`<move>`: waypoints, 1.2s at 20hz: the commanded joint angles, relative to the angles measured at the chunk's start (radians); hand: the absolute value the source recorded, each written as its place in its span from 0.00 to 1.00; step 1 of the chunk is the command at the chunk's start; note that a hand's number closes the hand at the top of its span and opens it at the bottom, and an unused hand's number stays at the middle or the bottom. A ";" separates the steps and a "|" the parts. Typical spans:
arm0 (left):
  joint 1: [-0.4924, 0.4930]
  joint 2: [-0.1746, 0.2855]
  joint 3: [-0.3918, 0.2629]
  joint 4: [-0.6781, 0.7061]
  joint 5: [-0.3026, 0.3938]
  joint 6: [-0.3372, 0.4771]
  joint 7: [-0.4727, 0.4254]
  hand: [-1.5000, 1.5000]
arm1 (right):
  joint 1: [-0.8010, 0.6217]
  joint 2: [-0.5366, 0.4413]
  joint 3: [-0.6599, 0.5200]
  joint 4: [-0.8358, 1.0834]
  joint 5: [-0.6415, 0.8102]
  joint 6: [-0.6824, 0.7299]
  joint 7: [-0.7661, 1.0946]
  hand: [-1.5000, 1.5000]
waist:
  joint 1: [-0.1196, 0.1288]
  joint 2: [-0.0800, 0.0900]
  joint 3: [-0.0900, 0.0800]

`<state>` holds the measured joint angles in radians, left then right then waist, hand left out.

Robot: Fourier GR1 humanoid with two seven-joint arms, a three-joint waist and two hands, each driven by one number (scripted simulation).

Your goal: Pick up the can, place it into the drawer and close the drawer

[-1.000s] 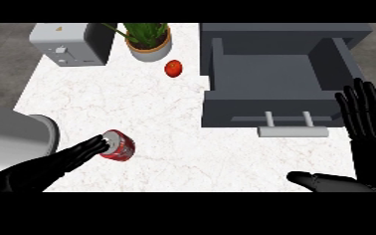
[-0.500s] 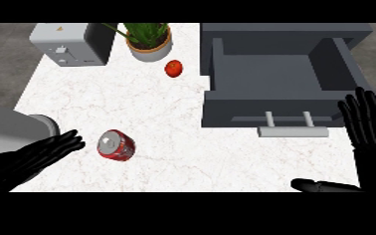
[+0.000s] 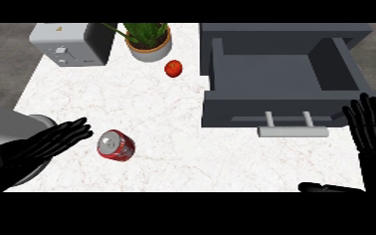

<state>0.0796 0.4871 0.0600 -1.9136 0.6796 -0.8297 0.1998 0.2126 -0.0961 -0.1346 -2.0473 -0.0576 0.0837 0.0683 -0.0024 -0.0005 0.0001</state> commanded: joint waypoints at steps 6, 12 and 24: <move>-0.073 -0.085 0.013 0.097 -0.104 -0.042 0.024 0.00 | 0.094 0.001 -0.053 -0.052 -0.034 0.067 -0.017 0.00 | -0.002 0.000 0.000; -0.053 -0.210 0.059 0.250 -0.381 -0.167 -0.195 0.00 | 0.034 0.009 -0.065 0.047 -0.004 0.064 -0.071 0.00 | 0.001 0.000 0.000; -0.140 -0.216 0.076 0.501 -0.696 -0.158 -0.500 0.00 | 0.027 0.063 -0.025 0.049 0.053 0.071 -0.083 0.00 | 0.000 0.001 -0.001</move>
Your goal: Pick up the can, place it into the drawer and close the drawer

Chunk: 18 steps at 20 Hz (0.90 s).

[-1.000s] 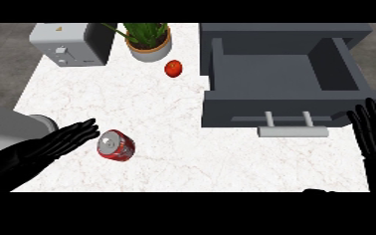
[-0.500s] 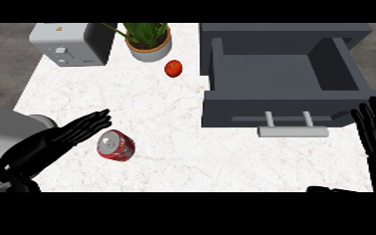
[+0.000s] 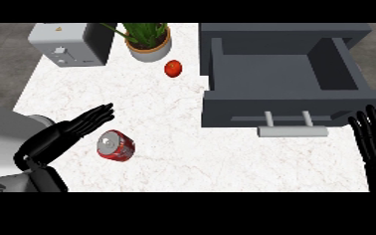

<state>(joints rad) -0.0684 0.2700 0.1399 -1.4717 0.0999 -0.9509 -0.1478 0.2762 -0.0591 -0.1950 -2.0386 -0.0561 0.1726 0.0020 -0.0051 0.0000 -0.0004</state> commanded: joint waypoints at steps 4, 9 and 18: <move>-0.088 0.060 0.017 0.199 -0.145 -0.025 -0.228 0.00 | 0.009 -0.005 -0.015 -0.009 -0.005 0.024 0.004 0.00 | -0.002 0.000 0.000; -0.065 0.060 -0.063 0.350 -0.294 0.064 -0.450 0.00 | -0.074 0.019 0.023 0.030 0.052 -0.022 0.021 0.00 | -0.002 0.003 -0.001; -0.179 0.102 -0.117 0.491 -0.297 0.121 -0.486 0.00 | 0.034 0.026 0.012 -0.014 0.038 0.027 -0.037 0.00 | -0.011 0.001 0.000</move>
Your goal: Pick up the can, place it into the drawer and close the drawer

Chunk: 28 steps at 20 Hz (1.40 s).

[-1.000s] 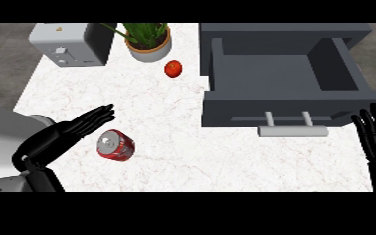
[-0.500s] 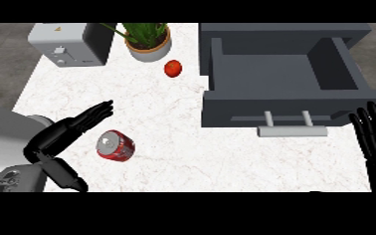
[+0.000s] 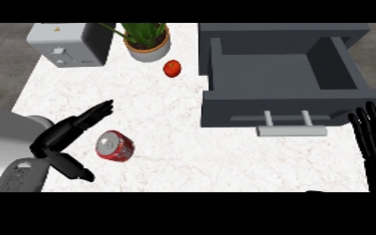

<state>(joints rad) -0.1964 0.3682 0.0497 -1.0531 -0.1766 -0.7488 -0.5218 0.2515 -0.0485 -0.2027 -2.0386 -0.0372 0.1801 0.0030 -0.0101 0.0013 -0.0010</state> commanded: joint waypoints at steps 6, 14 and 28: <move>-0.064 0.025 -0.063 0.208 -0.043 -0.032 -0.225 0.00 | 0.036 0.023 0.020 -0.044 0.020 -0.001 0.003 0.00 | -0.004 0.000 0.000; -0.148 0.019 -0.098 0.374 -0.048 0.000 -0.278 0.00 | -0.058 -0.049 -0.058 -0.063 -0.079 0.014 0.128 0.00 | -0.006 0.002 -0.001; -0.238 -0.040 -0.153 0.526 -0.070 0.094 -0.342 0.00 | -0.023 -0.024 -0.051 -0.060 -0.059 0.024 0.091 0.00 | -0.006 0.002 0.000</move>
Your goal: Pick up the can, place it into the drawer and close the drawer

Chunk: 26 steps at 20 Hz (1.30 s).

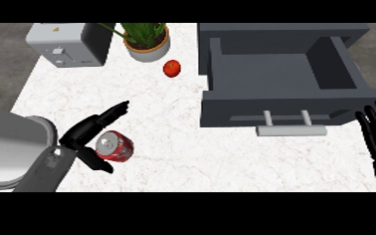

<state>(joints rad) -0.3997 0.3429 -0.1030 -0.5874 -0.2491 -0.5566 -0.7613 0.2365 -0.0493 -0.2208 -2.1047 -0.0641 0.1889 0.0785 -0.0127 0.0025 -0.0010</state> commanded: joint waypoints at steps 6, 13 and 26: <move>-0.014 -0.025 -0.037 0.077 -0.016 -0.086 -0.137 0.00 | -0.006 0.001 -0.019 0.018 -0.023 0.011 -0.008 0.00 | -0.001 0.001 0.000; -0.041 -0.089 -0.078 0.053 -0.022 -0.066 -0.099 0.00 | 0.001 0.041 0.042 -0.026 0.024 -0.016 0.049 0.00 | 0.003 0.000 0.000; 0.026 -0.121 -0.111 -0.094 0.082 -0.174 0.003 1.00 | -0.031 -0.017 -0.050 -0.059 -0.064 0.007 0.085 0.00 | 0.013 -0.003 0.001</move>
<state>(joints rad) -0.3925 0.2225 -0.2016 -0.6511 -0.1898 -0.5908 -0.7011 0.2512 -0.0428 -0.2596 -2.1512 -0.1097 0.2021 0.1119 -0.0032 -0.0009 0.0001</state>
